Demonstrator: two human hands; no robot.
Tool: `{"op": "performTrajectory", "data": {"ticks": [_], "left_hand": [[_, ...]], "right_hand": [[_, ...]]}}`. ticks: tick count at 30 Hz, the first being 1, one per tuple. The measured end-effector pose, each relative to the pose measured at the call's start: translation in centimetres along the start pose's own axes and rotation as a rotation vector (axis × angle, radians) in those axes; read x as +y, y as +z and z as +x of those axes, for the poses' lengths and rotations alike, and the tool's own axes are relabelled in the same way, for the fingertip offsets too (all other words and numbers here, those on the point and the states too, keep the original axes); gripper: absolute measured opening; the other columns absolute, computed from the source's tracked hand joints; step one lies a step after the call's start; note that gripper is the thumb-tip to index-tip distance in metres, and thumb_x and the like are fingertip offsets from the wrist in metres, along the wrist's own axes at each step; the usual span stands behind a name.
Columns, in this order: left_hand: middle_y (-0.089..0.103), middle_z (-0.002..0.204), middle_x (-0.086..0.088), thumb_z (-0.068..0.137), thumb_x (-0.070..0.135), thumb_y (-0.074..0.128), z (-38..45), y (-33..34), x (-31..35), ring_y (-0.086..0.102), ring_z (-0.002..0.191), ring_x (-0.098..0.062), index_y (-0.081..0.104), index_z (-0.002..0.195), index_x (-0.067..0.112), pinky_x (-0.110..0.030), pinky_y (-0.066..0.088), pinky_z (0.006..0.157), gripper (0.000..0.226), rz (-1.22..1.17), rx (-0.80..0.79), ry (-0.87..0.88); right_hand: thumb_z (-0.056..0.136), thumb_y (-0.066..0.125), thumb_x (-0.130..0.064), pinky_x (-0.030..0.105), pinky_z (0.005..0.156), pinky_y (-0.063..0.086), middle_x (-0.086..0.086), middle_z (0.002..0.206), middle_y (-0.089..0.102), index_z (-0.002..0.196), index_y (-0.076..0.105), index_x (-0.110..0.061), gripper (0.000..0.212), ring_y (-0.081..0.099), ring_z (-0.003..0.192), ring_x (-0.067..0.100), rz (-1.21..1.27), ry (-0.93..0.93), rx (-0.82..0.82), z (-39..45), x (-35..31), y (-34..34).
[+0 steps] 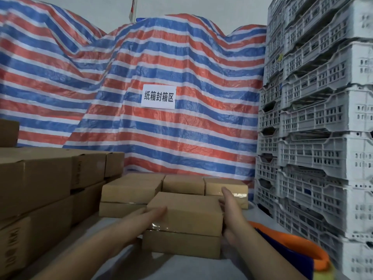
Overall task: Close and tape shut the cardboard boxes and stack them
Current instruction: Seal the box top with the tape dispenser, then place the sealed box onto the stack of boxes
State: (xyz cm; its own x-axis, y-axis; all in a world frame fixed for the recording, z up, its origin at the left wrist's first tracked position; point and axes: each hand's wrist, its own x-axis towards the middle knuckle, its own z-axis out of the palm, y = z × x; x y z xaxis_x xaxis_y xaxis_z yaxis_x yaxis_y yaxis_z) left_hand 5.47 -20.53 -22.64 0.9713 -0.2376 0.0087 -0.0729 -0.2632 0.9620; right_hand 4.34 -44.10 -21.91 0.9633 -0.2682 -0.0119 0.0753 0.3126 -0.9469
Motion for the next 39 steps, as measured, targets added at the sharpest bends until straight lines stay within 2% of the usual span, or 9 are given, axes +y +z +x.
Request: {"op": "performTrajectory", "data": {"ticks": [2, 4, 6, 9, 11, 15, 21, 28, 39], "left_hand": [[0.056, 0.097, 0.024, 0.061, 0.067, 0.069, -0.3, 0.2, 0.1, 0.055, 0.087, 0.004, 0.046, 0.124, 0.037, -0.016, 0.046, 0.068, 0.074, 0.100, 0.026, 0.130], [0.048, 0.120, 0.022, 0.070, 0.060, 0.075, -0.3, -0.1, -0.3, 0.051, 0.103, 0.002, 0.029, 0.144, 0.040, -0.014, 0.045, 0.083, 0.090, 0.266, 0.085, 0.301], [0.034, 0.141, 0.020, 0.072, 0.058, 0.076, -0.2, -0.5, -0.7, 0.038, 0.122, -0.001, 0.020, 0.149, 0.044, -0.022, 0.037, 0.104, 0.097, 0.485, 0.155, 0.463], [0.023, 0.151, 0.021, 0.076, 0.060, 0.071, 0.2, -0.9, -1.2, 0.029, 0.131, -0.004, 0.028, 0.147, 0.046, -0.028, 0.027, 0.112, 0.084, 0.718, 0.208, 0.538], [0.022, 0.153, 0.019, 0.078, 0.063, 0.066, 0.8, -0.9, -1.4, 0.027, 0.134, -0.008, 0.030, 0.146, 0.047, -0.032, 0.025, 0.114, 0.078, 0.808, 0.243, 0.527], [0.016, 0.159, 0.009, 0.082, 0.069, 0.055, 2.9, 0.2, -1.1, 0.020, 0.143, -0.019, 0.022, 0.147, 0.047, -0.041, 0.015, 0.118, 0.076, 1.000, 0.347, 0.481], [0.009, 0.163, -0.008, 0.087, 0.072, 0.043, 7.2, 0.6, -0.3, 0.004, 0.150, -0.029, 0.015, 0.152, 0.040, -0.049, 0.003, 0.119, 0.078, 1.217, 0.403, 0.366], [0.009, 0.162, -0.012, 0.090, 0.068, 0.043, 10.8, 0.4, 0.3, 0.004, 0.150, -0.031, 0.017, 0.152, 0.033, -0.051, 0.005, 0.120, 0.076, 1.285, 0.371, 0.287], [0.017, 0.160, -0.011, 0.090, 0.069, 0.041, 13.3, 0.6, 0.2, 0.011, 0.148, -0.032, 0.022, 0.149, 0.029, -0.051, 0.010, 0.119, 0.075, 1.348, 0.424, 0.312]], "right_hand": [[0.098, 0.050, -0.053, 0.030, 0.069, 0.048, 0.000, 0.094, 0.070, 0.123, 0.061, -0.013, 0.048, 0.067, 0.080, 0.017, -0.242, -0.206, 0.098, -0.2, -0.6, 0.3], [0.096, 0.055, -0.051, 0.019, 0.077, 0.041, -0.017, 0.111, 0.053, 0.128, 0.055, -0.029, 0.040, 0.052, 0.098, 0.002, -0.665, -0.624, 0.169, -0.9, -1.1, 0.0], [0.088, 0.066, -0.051, 0.006, 0.082, 0.040, -0.028, 0.118, 0.049, 0.123, 0.051, -0.044, 0.039, 0.050, 0.107, -0.009, -0.951, -0.812, -0.114, -1.8, -1.4, -0.3], [0.077, 0.073, -0.054, 0.018, 0.099, 0.041, -0.026, 0.124, 0.045, 0.132, 0.053, -0.039, 0.060, 0.047, 0.114, -0.004, -1.328, -0.757, -0.382, -2.2, -1.2, -0.9], [0.077, 0.073, -0.054, 0.030, 0.109, 0.037, -0.023, 0.129, 0.042, 0.135, 0.051, -0.036, 0.065, 0.041, 0.117, 0.004, -1.436, -0.764, -0.262, -2.1, -1.3, -1.0], [0.084, 0.066, -0.057, 0.036, 0.113, 0.034, -0.012, 0.136, 0.043, 0.135, 0.048, -0.034, 0.059, 0.042, 0.123, 0.013, -1.556, -0.730, -0.014, -1.5, -0.6, -1.1], [0.093, 0.059, -0.040, 0.033, 0.106, 0.045, -0.006, 0.154, 0.022, 0.149, 0.029, -0.028, 0.065, 0.048, 0.123, 0.017, -1.462, -0.573, -0.049, 1.8, 1.0, 0.0], [0.091, 0.061, -0.030, 0.037, 0.096, 0.047, 0.002, 0.158, 0.018, 0.145, 0.030, -0.021, 0.063, 0.054, 0.116, 0.026, -1.603, -0.483, -0.026, 6.4, 0.8, 1.5], [0.089, 0.062, -0.036, 0.037, 0.092, 0.050, -0.001, 0.157, 0.019, 0.150, 0.023, -0.022, 0.074, 0.055, 0.115, 0.025, -1.636, -0.476, -0.011, 9.1, 0.8, 1.8]]}}
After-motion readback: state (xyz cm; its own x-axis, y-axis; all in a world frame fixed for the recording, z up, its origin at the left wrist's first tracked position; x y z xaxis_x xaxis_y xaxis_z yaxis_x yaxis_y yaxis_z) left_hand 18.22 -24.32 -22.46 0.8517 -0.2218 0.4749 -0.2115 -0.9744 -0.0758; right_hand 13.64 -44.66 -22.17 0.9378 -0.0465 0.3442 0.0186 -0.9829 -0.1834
